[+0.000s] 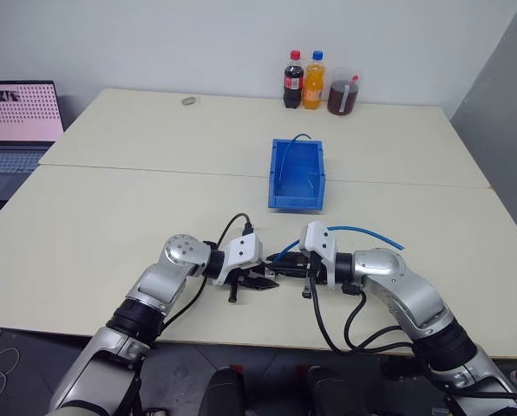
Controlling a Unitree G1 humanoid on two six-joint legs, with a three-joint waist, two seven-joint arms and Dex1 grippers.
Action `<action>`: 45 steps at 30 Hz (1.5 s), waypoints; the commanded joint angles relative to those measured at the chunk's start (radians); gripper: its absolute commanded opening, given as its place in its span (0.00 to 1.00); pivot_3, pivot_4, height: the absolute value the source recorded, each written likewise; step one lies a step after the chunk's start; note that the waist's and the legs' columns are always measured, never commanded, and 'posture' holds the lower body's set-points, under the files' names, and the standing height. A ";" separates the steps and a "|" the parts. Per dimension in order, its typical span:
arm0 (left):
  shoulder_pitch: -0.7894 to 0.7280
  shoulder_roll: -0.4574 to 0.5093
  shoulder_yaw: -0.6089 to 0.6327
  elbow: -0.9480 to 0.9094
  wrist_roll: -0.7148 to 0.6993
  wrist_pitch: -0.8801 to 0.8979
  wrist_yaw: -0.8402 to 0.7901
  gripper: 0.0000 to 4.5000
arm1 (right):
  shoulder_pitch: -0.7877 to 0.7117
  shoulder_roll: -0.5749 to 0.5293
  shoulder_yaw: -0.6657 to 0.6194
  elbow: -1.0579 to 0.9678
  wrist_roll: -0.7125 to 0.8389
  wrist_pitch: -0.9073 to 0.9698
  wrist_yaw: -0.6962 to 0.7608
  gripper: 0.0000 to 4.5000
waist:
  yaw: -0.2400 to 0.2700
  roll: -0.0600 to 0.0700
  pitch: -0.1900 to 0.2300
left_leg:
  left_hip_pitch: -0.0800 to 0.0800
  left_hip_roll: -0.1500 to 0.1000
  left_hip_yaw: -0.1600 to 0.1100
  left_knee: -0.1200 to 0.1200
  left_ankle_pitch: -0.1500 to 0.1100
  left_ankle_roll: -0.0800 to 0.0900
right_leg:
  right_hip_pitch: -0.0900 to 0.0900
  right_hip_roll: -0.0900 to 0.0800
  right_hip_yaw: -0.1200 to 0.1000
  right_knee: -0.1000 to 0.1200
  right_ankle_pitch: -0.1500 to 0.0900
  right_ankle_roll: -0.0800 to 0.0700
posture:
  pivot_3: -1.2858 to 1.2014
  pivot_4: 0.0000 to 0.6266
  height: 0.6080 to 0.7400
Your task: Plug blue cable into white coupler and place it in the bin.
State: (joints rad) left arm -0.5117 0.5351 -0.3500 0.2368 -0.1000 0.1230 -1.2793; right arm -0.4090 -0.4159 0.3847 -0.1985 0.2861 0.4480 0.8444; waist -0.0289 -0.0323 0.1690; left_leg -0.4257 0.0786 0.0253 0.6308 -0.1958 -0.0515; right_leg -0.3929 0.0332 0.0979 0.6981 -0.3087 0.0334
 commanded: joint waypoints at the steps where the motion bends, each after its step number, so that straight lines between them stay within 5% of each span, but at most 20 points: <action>1: 0.019 0.004 -0.021 0.007 0.022 0.013 -0.003 0.18 | 0.000 -0.007 0.008 0.015 -0.031 0.013 0.002 0.02 | -0.001 0.000 0.000 | 0.001 0.000 0.000 0.000 0.000 0.000 | 0.002 0.000 0.000 0.000 0.000 0.000 | 0.52 0.24 1.00; 27: 0.018 -0.015 -0.015 -0.003 0.024 0.034 0.013 0.18 | -0.096 -0.020 0.213 0.135 -0.159 0.133 0.156 0.02 | -0.003 0.002 -0.009 | 0.008 0.000 0.001 -0.002 0.000 0.000 | 0.005 0.000 0.001 0.000 -0.001 -0.001 | 0.52 0.24 1.00; 35: 0.035 -0.020 0.001 0.005 0.048 0.011 0.063 0.18 | -0.084 0.019 0.095 0.097 -0.122 0.099 0.099 0.02 | -0.002 0.002 -0.021 | 0.009 0.000 0.001 -0.002 0.000 0.000 | 0.006 0.000 0.001 -0.001 -0.002 -0.002 | 0.52 0.24 1.00; 36: 0.040 -0.017 0.009 0.006 0.045 0.007 0.068 0.33 | -0.083 0.024 0.072 0.083 -0.116 0.094 0.091 0.02 | -0.002 0.002 -0.021 | 0.009 0.000 0.001 -0.002 0.000 0.000 | 0.006 0.000 0.001 -0.001 -0.002 -0.002 | 0.52 0.24 1.00; 45: 0.125 0.029 0.117 -0.087 -0.046 0.054 0.093 0.71 | -0.073 0.041 -0.037 -0.057 -0.058 0.125 0.036 0.02 | -0.010 0.003 -0.019 | 0.007 0.001 0.002 -0.004 0.000 0.000 | 0.004 0.000 0.001 0.000 -0.002 -0.002 | 0.52 0.24 1.00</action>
State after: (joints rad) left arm -0.4095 0.5426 -0.2775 0.1890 -0.1180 0.1404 -1.2020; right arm -0.4772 -0.3831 0.3929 -0.1936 0.1940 0.5630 0.8940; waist -0.0393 -0.0295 0.1502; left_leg -0.4184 0.0800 0.0270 0.6266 -0.1961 -0.0513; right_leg -0.3893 0.0335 0.0993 0.6976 -0.3106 0.0311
